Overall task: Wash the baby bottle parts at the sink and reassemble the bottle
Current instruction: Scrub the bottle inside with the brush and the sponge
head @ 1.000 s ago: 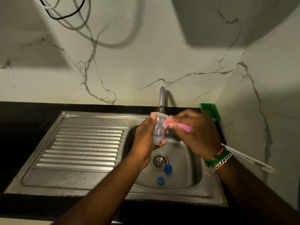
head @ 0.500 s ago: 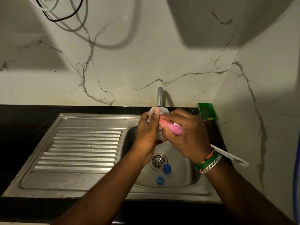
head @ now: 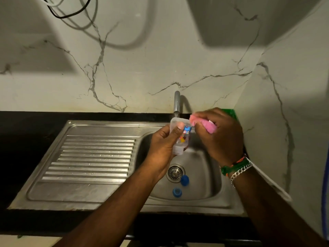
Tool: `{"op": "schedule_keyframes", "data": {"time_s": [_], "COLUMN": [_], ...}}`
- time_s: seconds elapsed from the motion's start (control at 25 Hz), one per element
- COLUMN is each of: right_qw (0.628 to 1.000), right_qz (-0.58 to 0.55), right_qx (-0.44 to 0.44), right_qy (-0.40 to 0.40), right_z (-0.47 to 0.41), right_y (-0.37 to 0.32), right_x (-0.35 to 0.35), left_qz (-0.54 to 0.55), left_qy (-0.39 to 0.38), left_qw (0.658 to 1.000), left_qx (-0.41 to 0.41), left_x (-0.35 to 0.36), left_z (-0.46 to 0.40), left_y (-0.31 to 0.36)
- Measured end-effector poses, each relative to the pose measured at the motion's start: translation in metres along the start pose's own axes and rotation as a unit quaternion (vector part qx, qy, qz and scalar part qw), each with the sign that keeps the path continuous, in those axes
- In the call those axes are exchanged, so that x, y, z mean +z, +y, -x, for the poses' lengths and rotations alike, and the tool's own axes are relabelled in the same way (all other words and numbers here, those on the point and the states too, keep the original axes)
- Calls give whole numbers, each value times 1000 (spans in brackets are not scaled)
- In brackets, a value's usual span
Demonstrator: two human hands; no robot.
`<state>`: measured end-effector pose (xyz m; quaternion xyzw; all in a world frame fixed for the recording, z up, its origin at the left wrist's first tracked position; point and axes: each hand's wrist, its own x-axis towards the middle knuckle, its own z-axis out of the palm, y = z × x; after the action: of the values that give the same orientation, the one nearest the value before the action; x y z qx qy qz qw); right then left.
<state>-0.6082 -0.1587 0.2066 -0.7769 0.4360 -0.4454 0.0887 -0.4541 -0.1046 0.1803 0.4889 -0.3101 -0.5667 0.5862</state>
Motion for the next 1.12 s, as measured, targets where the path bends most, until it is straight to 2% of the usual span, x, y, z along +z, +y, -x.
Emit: {"op": "schedule_keyframes", "data": {"time_s": [0.08, 0.16, 0.24, 0.32, 0.36, 0.52, 0.68, 0.72, 0.84, 0.96, 1.0, 1.12], "right_qw": [999, 987, 991, 1000, 1000, 991, 999, 998, 993, 998, 997, 988], "right_qz": [-12, -35, -39, -16, -9, -20, -37, -54, -57, -58, -69, -96], "right_qx": [-43, -122, -93, -20, -14, -95, 9, -5, -75, 15, 17, -68], "right_qy": [-12, -94, -93, -11, 3, -97, 22, 18, -75, -10, -8, -98], "right_z": [2, 22, 23, 11, 8, 29, 10, 12, 31, 9, 2, 3], "right_y": [-8, -12, -5, -1, -1, 0, 2, -2, -1, 7, 3, 1], "right_x": [2, 2, -4, -7, -6, -11, -11, -9, -11, -17, -17, -21], "left_qz": [5, 9, -8, 2, 8, 11, -23, -22, -54, -130, -150, -145], "left_qy": [-1, -1, -4, -2, 5, 29, 26, 30, 24, -5, -16, -47], "left_qw": [1000, 1000, 1000, 1000, 1000, 1000, 999, 999, 996, 987, 984, 981], "left_qx": [3, 16, 24, 14, 10, 6, 8, 17, 64, 90, 97, 123], "left_x": [1, -1, -1, 5, 6, 8, 13, 12, 3, -3, -5, -13], "left_z": [1, 1, 1, 5, 5, 4, 4, 3, -2, -7, -8, -8], "left_y": [-2, -1, -4, -5, -5, 0, 0, 1, 6, 6, 5, 3]}}
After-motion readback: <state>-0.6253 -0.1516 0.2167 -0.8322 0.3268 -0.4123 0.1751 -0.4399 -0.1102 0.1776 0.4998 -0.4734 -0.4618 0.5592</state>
